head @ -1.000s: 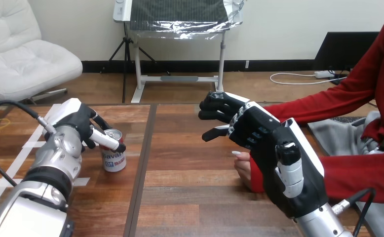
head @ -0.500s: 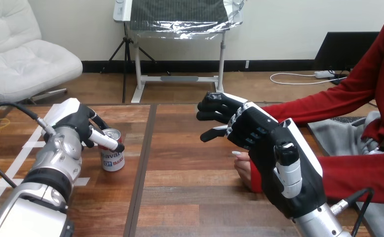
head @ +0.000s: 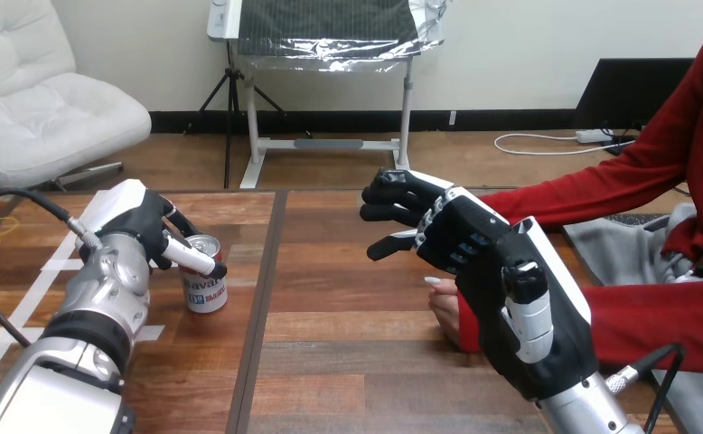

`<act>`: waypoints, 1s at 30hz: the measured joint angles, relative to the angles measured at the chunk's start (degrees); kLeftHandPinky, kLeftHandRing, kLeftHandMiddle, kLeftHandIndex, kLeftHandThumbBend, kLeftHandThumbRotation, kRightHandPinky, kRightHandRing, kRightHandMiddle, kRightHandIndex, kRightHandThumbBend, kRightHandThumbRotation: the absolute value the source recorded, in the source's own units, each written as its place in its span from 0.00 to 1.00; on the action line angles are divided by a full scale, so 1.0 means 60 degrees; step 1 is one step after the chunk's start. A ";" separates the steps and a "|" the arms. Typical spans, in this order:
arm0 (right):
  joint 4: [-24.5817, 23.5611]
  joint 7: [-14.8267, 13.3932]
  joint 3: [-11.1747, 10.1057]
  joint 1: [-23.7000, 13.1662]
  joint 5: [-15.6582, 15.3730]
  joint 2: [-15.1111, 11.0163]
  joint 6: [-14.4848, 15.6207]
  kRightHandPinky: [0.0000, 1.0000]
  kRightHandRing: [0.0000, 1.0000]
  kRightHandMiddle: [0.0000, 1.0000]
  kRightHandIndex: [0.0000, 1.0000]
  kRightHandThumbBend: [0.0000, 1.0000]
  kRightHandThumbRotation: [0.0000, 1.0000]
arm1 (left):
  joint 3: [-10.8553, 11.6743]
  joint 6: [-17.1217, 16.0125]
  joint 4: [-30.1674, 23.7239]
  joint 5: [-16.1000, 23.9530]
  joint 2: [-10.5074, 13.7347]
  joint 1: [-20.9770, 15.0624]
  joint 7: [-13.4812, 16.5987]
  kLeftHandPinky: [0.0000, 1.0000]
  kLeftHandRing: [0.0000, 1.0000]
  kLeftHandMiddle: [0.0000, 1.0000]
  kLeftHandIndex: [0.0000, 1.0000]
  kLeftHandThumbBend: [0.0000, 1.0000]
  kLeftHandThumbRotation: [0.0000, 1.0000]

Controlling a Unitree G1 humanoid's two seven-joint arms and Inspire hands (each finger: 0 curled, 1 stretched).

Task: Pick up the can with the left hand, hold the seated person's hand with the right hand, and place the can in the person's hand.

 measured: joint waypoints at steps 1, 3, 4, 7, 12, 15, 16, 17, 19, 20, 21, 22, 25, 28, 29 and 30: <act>0.0000 0.0000 0.0000 0.0000 0.0000 0.0000 0.0000 0.63 0.79 0.80 0.80 0.88 1.00 | 0.0000 -0.0010 0.0000 0.0002 0.0000 0.0006 0.0017 0.35 0.43 0.51 0.50 0.71 0.00; 0.0000 0.0000 0.0000 0.0000 0.0000 -0.0001 0.0000 0.63 0.79 0.80 0.80 0.88 1.00 | 0.0000 -0.0029 0.0000 0.0003 0.0000 0.0014 0.0041 0.35 0.43 0.50 0.50 0.71 0.00; 0.0000 0.0000 0.0000 0.0000 0.0000 -0.0001 0.0000 0.63 0.79 0.81 0.80 0.88 1.00 | 0.0000 -0.0036 0.0000 0.0003 0.0000 0.0018 0.0056 0.35 0.43 0.50 0.50 0.71 0.00; 0.0000 0.0000 0.0000 0.0000 0.0000 -0.0001 0.0000 0.63 0.79 0.81 0.80 0.88 1.00 | 0.0000 -0.0053 0.0000 0.0005 0.0000 0.0033 0.0108 0.34 0.42 0.50 0.49 0.72 0.00; 0.0000 -0.0001 -0.0002 0.0000 0.0000 0.0000 0.0000 0.63 0.79 0.81 0.80 0.88 1.00 | 0.0006 -0.0104 0.0000 -0.0004 0.0000 0.0073 0.0207 0.34 0.41 0.49 0.49 0.73 0.00; 0.0000 -0.0022 -0.0004 0.0000 -0.0015 -0.0003 -0.0002 0.63 0.78 0.80 0.79 0.89 1.00 | 0.0008 -0.0124 0.0000 -0.0012 0.0000 0.0082 0.0242 0.33 0.41 0.48 0.49 0.73 0.00; 0.0000 -0.0047 -0.0005 0.0000 -0.0038 -0.0003 -0.0006 0.63 0.78 0.80 0.79 0.89 1.00 | 0.0009 -0.0129 0.0000 -0.0012 0.0000 0.0085 0.0251 0.33 0.40 0.48 0.48 0.73 0.00; 0.0001 -0.0075 -0.0007 0.0000 -0.0061 -0.0003 -0.0009 0.62 0.78 0.79 0.79 0.89 1.00 | 0.0009 -0.0134 0.0000 -0.0012 0.0000 0.0087 0.0257 0.33 0.40 0.48 0.48 0.73 0.00; 0.0001 -0.0180 -0.0023 -0.0001 -0.0183 -0.0005 -0.0018 0.62 0.78 0.79 0.79 0.88 1.00 | 0.0010 -0.0147 0.0000 -0.0013 0.0000 0.0091 0.0265 0.32 0.40 0.47 0.48 0.73 0.00; 0.0001 -0.0240 -0.0034 -0.0002 -0.0243 -0.0004 -0.0020 0.62 0.77 0.79 0.78 0.88 1.00 | 0.0010 -0.0152 0.0000 -0.0014 0.0000 0.0093 0.0267 0.32 0.39 0.47 0.48 0.73 0.00; 0.0012 -0.0282 -0.0044 -0.0007 -0.0283 -0.0004 -0.0021 0.62 0.77 0.79 0.78 0.87 1.00 | 0.0012 -0.0159 -0.0001 -0.0019 0.0000 0.0095 0.0268 0.32 0.39 0.47 0.48 0.73 0.00; 0.0022 -0.0318 -0.0056 -0.0013 -0.0324 -0.0004 -0.0023 0.62 0.77 0.79 0.78 0.87 1.00 | 0.0017 -0.0167 -0.0001 -0.0024 0.0000 0.0097 0.0269 0.32 0.39 0.47 0.48 0.73 0.00; 0.0120 -0.0502 -0.0156 -0.0068 -0.0629 -0.0021 -0.0074 0.61 0.76 0.77 0.77 0.86 1.00 | 0.0034 -0.0215 -0.0007 -0.0057 0.0000 0.0108 0.0270 0.31 0.38 0.46 0.47 0.73 0.00; 0.0325 -0.0765 -0.0283 -0.0182 -0.1059 -0.0064 -0.0180 0.62 0.75 0.77 0.76 0.86 0.99 | 0.0061 -0.0261 -0.0021 -0.0080 0.0001 0.0120 0.0272 0.30 0.38 0.45 0.47 0.74 0.00; 0.0417 -0.0834 -0.0327 -0.0240 -0.1179 -0.0084 -0.0212 0.62 0.75 0.77 0.76 0.86 0.99 | 0.0072 -0.0265 -0.0027 -0.0084 0.0001 0.0122 0.0272 0.30 0.37 0.45 0.47 0.74 0.00; 0.0512 -0.0904 -0.0374 -0.0298 -0.1294 -0.0111 -0.0232 0.62 0.75 0.77 0.75 0.86 0.99 | 0.0084 -0.0265 -0.0038 -0.0089 0.0001 0.0123 0.0272 0.30 0.37 0.45 0.47 0.74 0.00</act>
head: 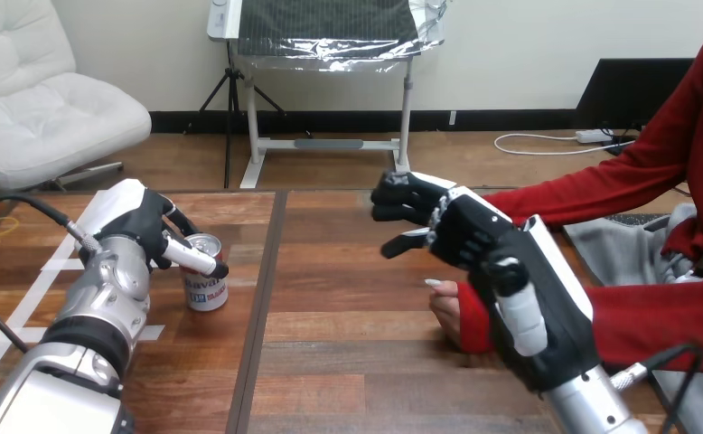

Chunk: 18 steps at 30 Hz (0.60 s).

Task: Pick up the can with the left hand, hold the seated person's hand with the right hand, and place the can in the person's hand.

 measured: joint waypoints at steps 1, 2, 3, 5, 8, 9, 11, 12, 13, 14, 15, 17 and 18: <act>0.0130 -0.0073 -0.0056 -0.0072 -0.0111 -0.0028 -0.0028 0.63 0.75 0.77 0.75 0.86 0.98 | 0.0015 -0.0001 -0.0010 -0.0007 0.0000 0.0003 0.0000 0.30 0.37 0.45 0.47 0.74 0.00; 0.0232 -0.0117 -0.0099 -0.0133 -0.0206 -0.0056 -0.0045 0.63 0.75 0.77 0.75 0.85 0.97 | 0.0032 -0.0001 -0.0018 -0.0011 0.0000 0.0003 0.0000 0.30 0.37 0.45 0.47 0.74 0.00; 0.0376 -0.0161 -0.0160 -0.0220 -0.0299 -0.0097 -0.0077 0.63 0.75 0.77 0.75 0.85 0.97 | 0.0067 -0.0001 -0.0040 -0.0020 0.0000 0.0007 -0.0002 0.30 0.37 0.45 0.47 0.74 0.00; 0.0699 -0.0211 -0.0260 -0.0389 -0.0435 -0.0197 -0.0190 0.63 0.75 0.77 0.75 0.83 0.94 | 0.0134 -0.0001 -0.0131 -0.0068 0.0004 0.0036 -0.0006 0.29 0.37 0.45 0.47 0.74 0.00; 0.1196 -0.0262 -0.0382 -0.0657 -0.0576 -0.0388 -0.0352 0.64 0.76 0.77 0.75 0.80 0.92 | 0.0253 -0.0001 -0.0302 -0.0170 0.0008 0.0078 -0.0014 0.29 0.36 0.44 0.46 0.75 0.00; 0.1365 -0.0275 -0.0426 -0.0759 -0.0621 -0.0450 -0.0412 0.64 0.76 0.77 0.75 0.79 0.91 | 0.0287 -0.0001 -0.0352 -0.0202 0.0008 0.0084 -0.0021 0.29 0.37 0.44 0.46 0.75 0.00; 0.1681 -0.0311 -0.0501 -0.0937 -0.0707 -0.0561 -0.0548 0.65 0.76 0.78 0.75 0.78 0.90 | 0.0328 0.0008 -0.0460 -0.0239 0.0016 0.0097 -0.0041 0.30 0.37 0.44 0.46 0.76 0.00; 0.1851 -0.0334 -0.0541 -0.1036 -0.0763 -0.0620 -0.0624 0.65 0.77 0.78 0.75 0.78 0.90 | 0.0341 0.0028 -0.0553 -0.0256 0.0024 0.0117 -0.0060 0.30 0.37 0.44 0.46 0.76 0.00; 0.2016 -0.0355 -0.0577 -0.1134 -0.0806 -0.0673 -0.0694 0.66 0.77 0.78 0.75 0.78 0.90 | 0.0356 0.0044 -0.0649 -0.0269 0.0031 0.0137 -0.0079 0.30 0.37 0.44 0.46 0.77 0.00; 0.2160 -0.0385 -0.0611 -0.1216 -0.0865 -0.0728 -0.0750 0.67 0.77 0.78 0.76 0.78 0.89 | 0.0373 0.0063 -0.0739 -0.0278 0.0035 0.0154 -0.0102 0.30 0.37 0.44 0.46 0.77 0.00; 0.2303 -0.0441 -0.0653 -0.1313 -0.0967 -0.0781 -0.0799 0.68 0.78 0.78 0.76 0.79 0.89 | 0.0394 0.0096 -0.0848 -0.0289 0.0037 0.0173 -0.0129 0.30 0.37 0.44 0.46 0.77 0.00; 0.2582 -0.0538 -0.0711 -0.1487 -0.1113 -0.0905 -0.0881 0.69 0.78 0.78 0.76 0.80 0.90 | 0.0438 0.0178 -0.1083 -0.0305 0.0043 0.0214 -0.0181 0.30 0.37 0.44 0.46 0.77 0.00; 0.2663 -0.0596 -0.0727 -0.1535 -0.1189 -0.0949 -0.0895 0.69 0.78 0.78 0.76 0.81 0.90 | 0.0457 0.0210 -0.1176 -0.0306 0.0043 0.0230 -0.0205 0.30 0.37 0.44 0.45 0.77 0.00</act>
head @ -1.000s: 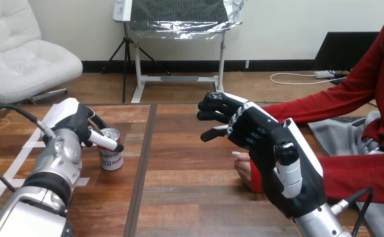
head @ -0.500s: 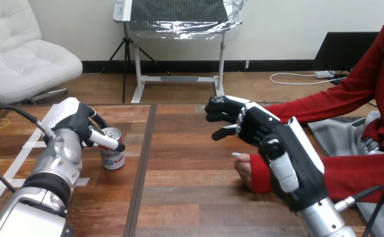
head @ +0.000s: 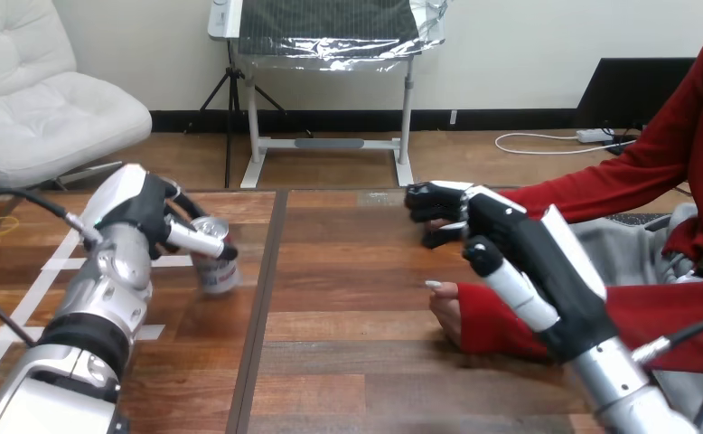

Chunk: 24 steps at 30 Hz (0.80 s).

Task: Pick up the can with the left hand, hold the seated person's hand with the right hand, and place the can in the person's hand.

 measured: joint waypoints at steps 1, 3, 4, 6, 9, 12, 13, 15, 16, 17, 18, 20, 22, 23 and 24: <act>0.0093 -0.0081 -0.0015 -0.0067 -0.0123 -0.0059 -0.0014 0.69 0.78 0.78 0.76 0.80 0.91 | 0.0029 0.0042 -0.0133 -0.0003 0.0003 0.0024 -0.0035 0.31 0.37 0.44 0.45 0.78 0.00; 0.0341 -0.0233 -0.0035 -0.0229 -0.0391 -0.0207 -0.0102 0.69 0.77 0.78 0.76 0.79 0.91 | 0.0075 0.0132 -0.0401 -0.0008 0.0010 0.0086 -0.0110 0.31 0.37 0.44 0.45 0.78 0.00; 0.0438 -0.0275 -0.0043 -0.0291 -0.0490 -0.0258 -0.0139 0.69 0.77 0.78 0.77 0.78 0.91 | 0.0090 0.0175 -0.0515 -0.0008 0.0012 0.0111 -0.0138 0.31 0.37 0.44 0.45 0.79 0.00; 0.0682 -0.0325 -0.0049 -0.0435 -0.0615 -0.0388 -0.0230 0.68 0.77 0.78 0.77 0.77 0.89 | 0.0128 0.0264 -0.0754 -0.0008 0.0011 0.0166 -0.0205 0.30 0.37 0.43 0.44 0.79 0.00; 0.1009 -0.0366 -0.0049 -0.0614 -0.0753 -0.0564 -0.0308 0.68 0.76 0.78 0.78 0.76 0.88 | 0.0179 0.0393 -0.1180 -0.0008 0.0014 0.0292 -0.0300 0.30 0.36 0.43 0.44 0.80 0.00; 0.1277 -0.0464 -0.0061 -0.0780 -0.0951 -0.0711 -0.0311 0.67 0.77 0.78 0.78 0.78 0.88 | 0.0228 0.0521 -0.1620 -0.0009 0.0020 0.0452 -0.0394 0.30 0.36 0.42 0.44 0.80 0.00; 0.1353 -0.0497 -0.0061 -0.0821 -0.1010 -0.0756 -0.0309 0.67 0.77 0.79 0.79 0.78 0.88 | 0.0239 0.0565 -0.1754 -0.0009 0.0021 0.0502 -0.0427 0.30 0.36 0.42 0.43 0.80 0.00; 0.1469 -0.0566 -0.0061 -0.0886 -0.1150 -0.0861 -0.0270 0.68 0.77 0.79 0.79 0.78 0.88 | 0.0248 0.0681 -0.2032 -0.0009 0.0019 0.0595 -0.0508 0.30 0.35 0.42 0.43 0.79 0.00; 0.1519 -0.0590 -0.0061 -0.0917 -0.1224 -0.0906 -0.0252 0.68 0.78 0.80 0.80 0.78 0.89 | 0.0252 0.0744 -0.2181 -0.0008 0.0020 0.0652 -0.0555 0.30 0.35 0.42 0.43 0.79 0.00; 0.1572 -0.0617 -0.0062 -0.0949 -0.1304 -0.0950 -0.0235 0.68 0.78 0.80 0.80 0.78 0.89 | 0.0259 0.0809 -0.2326 -0.0007 0.0024 0.0712 -0.0597 0.30 0.35 0.42 0.43 0.79 0.00; 0.1628 -0.0635 -0.0061 -0.0978 -0.1361 -0.0990 -0.0223 0.68 0.78 0.80 0.80 0.77 0.89 | 0.0264 0.0879 -0.2459 -0.0005 0.0026 0.0765 -0.0634 0.29 0.35 0.42 0.43 0.79 0.00; 0.1753 -0.0695 -0.0061 -0.1049 -0.1505 -0.1076 -0.0198 0.68 0.78 0.80 0.80 0.77 0.90 | 0.0280 0.1027 -0.2742 -0.0001 0.0029 0.0884 -0.0710 0.29 0.35 0.42 0.43 0.79 0.00; 0.1855 -0.0770 -0.0060 -0.1099 -0.1673 -0.1169 -0.0169 0.68 0.78 0.81 0.81 0.76 0.90 | 0.0289 0.1157 -0.2995 0.0002 0.0028 0.0994 -0.0791 0.29 0.35 0.42 0.43 0.79 0.00; 0.1916 -0.0802 -0.0056 -0.1127 -0.1754 -0.1221 -0.0163 0.68 0.78 0.81 0.81 0.76 0.90 | 0.0293 0.1224 -0.3139 0.0003 0.0028 0.1062 -0.0836 0.29 0.35 0.42 0.43 0.79 0.00; 0.1974 -0.0826 -0.0055 -0.1154 -0.1834 -0.1265 -0.0162 0.68 0.78 0.81 0.81 0.75 0.90 | 0.0295 0.1285 -0.3265 0.0005 0.0028 0.1122 -0.0872 0.29 0.35 0.42 0.43 0.79 0.00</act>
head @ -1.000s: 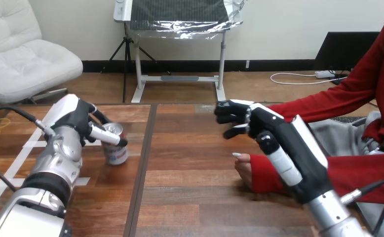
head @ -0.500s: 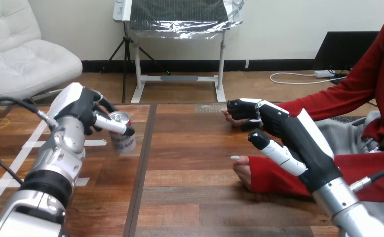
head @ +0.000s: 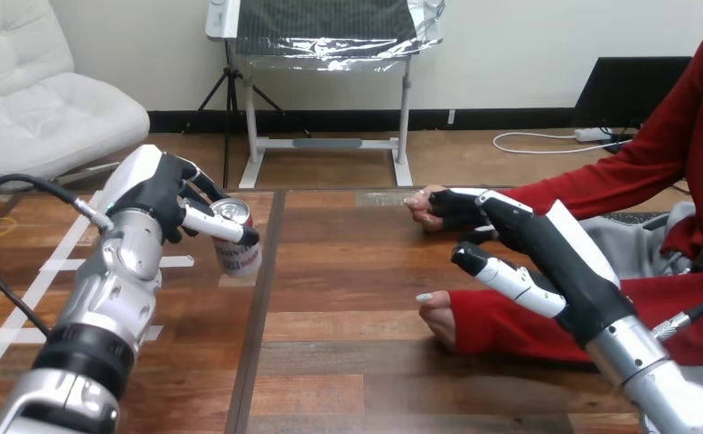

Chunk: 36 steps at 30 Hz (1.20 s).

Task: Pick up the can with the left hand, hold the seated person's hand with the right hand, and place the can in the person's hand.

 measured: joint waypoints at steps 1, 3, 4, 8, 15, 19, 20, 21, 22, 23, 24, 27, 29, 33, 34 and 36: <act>0.0081 -0.0030 0.0000 -0.0032 -0.0089 -0.0057 0.0001 0.68 0.79 0.82 0.82 0.75 0.90 | 0.0002 0.0067 -0.0140 0.0002 0.0001 0.0072 -0.0041 0.29 0.35 0.41 0.43 0.79 0.00; 0.0205 -0.0097 0.0001 -0.0097 -0.0272 -0.0152 0.0015 0.68 0.79 0.82 0.82 0.74 0.90 | 0.0007 0.0202 -0.0384 0.0007 0.0004 0.0199 -0.0110 0.29 0.35 0.41 0.43 0.79 0.00; 0.0280 -0.0122 0.0005 -0.0134 -0.0363 -0.0208 0.0028 0.68 0.79 0.82 0.82 0.74 0.89 | 0.0010 0.0263 -0.0502 0.0013 0.0005 0.0264 -0.0147 0.29 0.35 0.41 0.43 0.79 0.00; 0.0570 -0.0186 0.0037 -0.0298 -0.0700 -0.0429 0.0082 0.67 0.79 0.82 0.82 0.77 0.88 | 0.0017 0.0481 -0.0956 0.0037 0.0017 0.0520 -0.0283 0.28 0.34 0.41 0.43 0.80 0.00; 0.1183 -0.0375 0.0139 -0.0651 -0.1336 -0.0837 0.0130 0.65 0.80 0.83 0.83 0.85 0.86 | 0.0031 0.0811 -0.1681 0.0060 0.0038 0.0928 -0.0489 0.26 0.33 0.40 0.43 0.80 0.00; 0.1525 -0.0408 0.0213 -0.0882 -0.1702 -0.1046 0.0217 0.67 0.81 0.84 0.84 0.92 0.84 | 0.0077 0.0977 -0.2081 0.0067 0.0052 0.1151 -0.0596 0.26 0.33 0.40 0.43 0.81 0.00; 0.1595 -0.0408 0.0230 -0.0927 -0.1777 -0.1091 0.0234 0.68 0.82 0.85 0.85 0.93 0.84 | 0.0084 0.1010 -0.2167 0.0068 0.0053 0.1197 -0.0614 0.26 0.33 0.40 0.42 0.81 0.00; 0.2061 -0.0408 0.0387 -0.1284 -0.2266 -0.1401 0.0378 0.69 0.83 0.85 0.85 0.95 0.82 | 0.0173 0.1229 -0.2749 0.0077 0.0076 0.1478 -0.0766 0.26 0.33 0.39 0.42 0.81 0.00; 0.2097 -0.0407 0.0413 -0.1311 -0.2293 -0.1430 0.0389 0.69 0.83 0.85 0.85 0.96 0.80 | 0.0178 0.1241 -0.2796 0.0078 0.0082 0.1495 -0.0772 0.26 0.33 0.40 0.42 0.81 0.00; 0.2154 -0.0406 0.0455 -0.1363 -0.2343 -0.1473 0.0405 0.70 0.83 0.85 0.85 0.97 0.78 | 0.0185 0.1265 -0.2877 0.0081 0.0092 0.1527 -0.0780 0.26 0.33 0.40 0.42 0.81 0.00; 0.2223 -0.0392 0.0494 -0.1426 -0.2390 -0.1512 0.0414 0.70 0.83 0.85 0.85 0.98 0.77 | 0.0194 0.1303 -0.2968 0.0086 0.0105 0.1557 -0.0795 0.27 0.34 0.40 0.42 0.81 0.00; 0.2463 -0.0269 0.0599 -0.1639 -0.2477 -0.1609 0.0471 0.71 0.84 0.86 0.86 0.99 0.72 | 0.0211 0.1434 -0.3195 0.0100 0.0146 0.1602 -0.0858 0.27 0.33 0.40 0.42 0.82 0.00; 0.2634 -0.0139 0.0662 -0.1793 -0.2515 -0.1665 0.0521 0.72 0.84 0.86 0.86 1.00 0.68 | 0.0212 0.1511 -0.3343 0.0102 0.0174 0.1604 -0.0908 0.26 0.33 0.40 0.42 0.82 0.00; 0.3020 0.0141 0.0879 -0.2145 -0.2602 -0.1809 0.0579 0.73 0.85 0.86 0.86 1.00 0.65 | 0.0217 0.1607 -0.3656 0.0103 0.0254 0.1605 -0.0964 0.26 0.33 0.39 0.42 0.82 0.00; 0.3120 0.0200 0.0940 -0.2232 -0.2620 -0.1839 0.0586 0.73 0.85 0.87 0.87 1.00 0.65 | 0.0222 0.1624 -0.3726 0.0103 0.0279 0.1604 -0.0973 0.26 0.33 0.39 0.42 0.82 0.00; 0.3303 0.0325 0.1036 -0.2394 -0.2667 -0.1890 0.0611 0.74 0.85 0.87 0.87 1.00 0.63 | 0.0240 0.1652 -0.3877 0.0104 0.0322 0.1603 -0.0985 0.26 0.33 0.39 0.42 0.82 0.00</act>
